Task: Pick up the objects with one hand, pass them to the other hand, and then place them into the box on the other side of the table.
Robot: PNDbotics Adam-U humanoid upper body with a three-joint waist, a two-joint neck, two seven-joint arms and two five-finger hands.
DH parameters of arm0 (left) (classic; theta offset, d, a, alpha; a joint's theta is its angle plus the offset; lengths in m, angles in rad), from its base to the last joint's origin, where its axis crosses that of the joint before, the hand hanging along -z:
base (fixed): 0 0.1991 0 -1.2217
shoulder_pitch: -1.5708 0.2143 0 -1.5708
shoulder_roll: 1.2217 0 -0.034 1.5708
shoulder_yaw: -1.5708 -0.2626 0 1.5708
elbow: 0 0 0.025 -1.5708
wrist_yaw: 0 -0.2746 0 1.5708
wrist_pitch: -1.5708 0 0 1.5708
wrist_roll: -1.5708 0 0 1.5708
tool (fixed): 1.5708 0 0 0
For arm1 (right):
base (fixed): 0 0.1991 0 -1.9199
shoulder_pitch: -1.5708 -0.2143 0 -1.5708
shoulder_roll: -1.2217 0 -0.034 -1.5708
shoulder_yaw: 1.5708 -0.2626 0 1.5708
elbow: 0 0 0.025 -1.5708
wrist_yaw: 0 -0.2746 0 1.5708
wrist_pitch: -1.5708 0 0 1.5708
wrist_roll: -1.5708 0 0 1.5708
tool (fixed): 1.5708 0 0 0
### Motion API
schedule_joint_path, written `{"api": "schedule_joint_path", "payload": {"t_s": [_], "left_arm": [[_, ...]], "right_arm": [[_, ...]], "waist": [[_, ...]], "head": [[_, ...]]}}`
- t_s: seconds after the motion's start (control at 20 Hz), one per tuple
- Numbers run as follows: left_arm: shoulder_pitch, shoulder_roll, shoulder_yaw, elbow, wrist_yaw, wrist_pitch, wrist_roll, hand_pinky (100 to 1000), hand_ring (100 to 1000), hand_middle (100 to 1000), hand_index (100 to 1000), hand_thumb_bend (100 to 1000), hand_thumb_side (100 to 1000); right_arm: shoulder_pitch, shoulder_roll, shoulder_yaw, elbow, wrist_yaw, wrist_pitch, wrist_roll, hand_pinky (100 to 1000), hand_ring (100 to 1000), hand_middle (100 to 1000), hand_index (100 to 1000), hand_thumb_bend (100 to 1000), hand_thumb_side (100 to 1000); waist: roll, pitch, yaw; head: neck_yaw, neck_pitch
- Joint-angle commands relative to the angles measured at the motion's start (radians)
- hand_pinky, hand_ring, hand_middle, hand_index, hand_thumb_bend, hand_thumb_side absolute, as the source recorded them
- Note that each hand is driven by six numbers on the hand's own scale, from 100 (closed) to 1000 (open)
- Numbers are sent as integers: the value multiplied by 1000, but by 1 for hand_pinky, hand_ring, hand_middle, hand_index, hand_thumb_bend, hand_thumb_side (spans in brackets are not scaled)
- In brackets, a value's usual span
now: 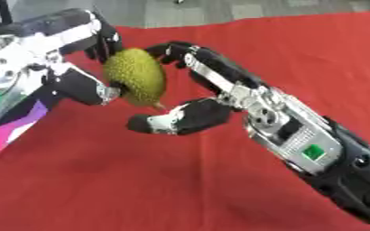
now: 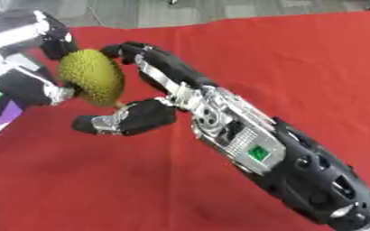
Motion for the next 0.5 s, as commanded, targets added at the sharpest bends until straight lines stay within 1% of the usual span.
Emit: {"api": "schedule_joint_path", "payload": {"t_s": [0.05,0.2,0.35,0.5], "left_arm": [[13,65,55,-16,-26,65,-50,695,601,555,587,253,100],[58,107,102,-9,-45,70,-15,696,601,555,589,258,100],[113,154,162,17,-63,84,41,697,600,555,589,264,100],[155,190,211,43,-65,91,95,698,601,559,609,270,100]], "right_arm": [[-6,-14,-13,-21,15,5,-6,871,901,911,948,672,761],[-1,-19,-14,-21,12,8,-9,869,899,909,945,671,753],[2,-25,-17,-21,7,10,-15,868,897,907,943,670,743],[4,-29,-20,-21,4,13,-23,869,890,907,943,670,736]], "waist": [[8,-29,1],[8,-28,0],[7,-26,1],[6,-25,2]], "head": [[-3,-2],[1,-2],[3,-2],[8,-2]]}}
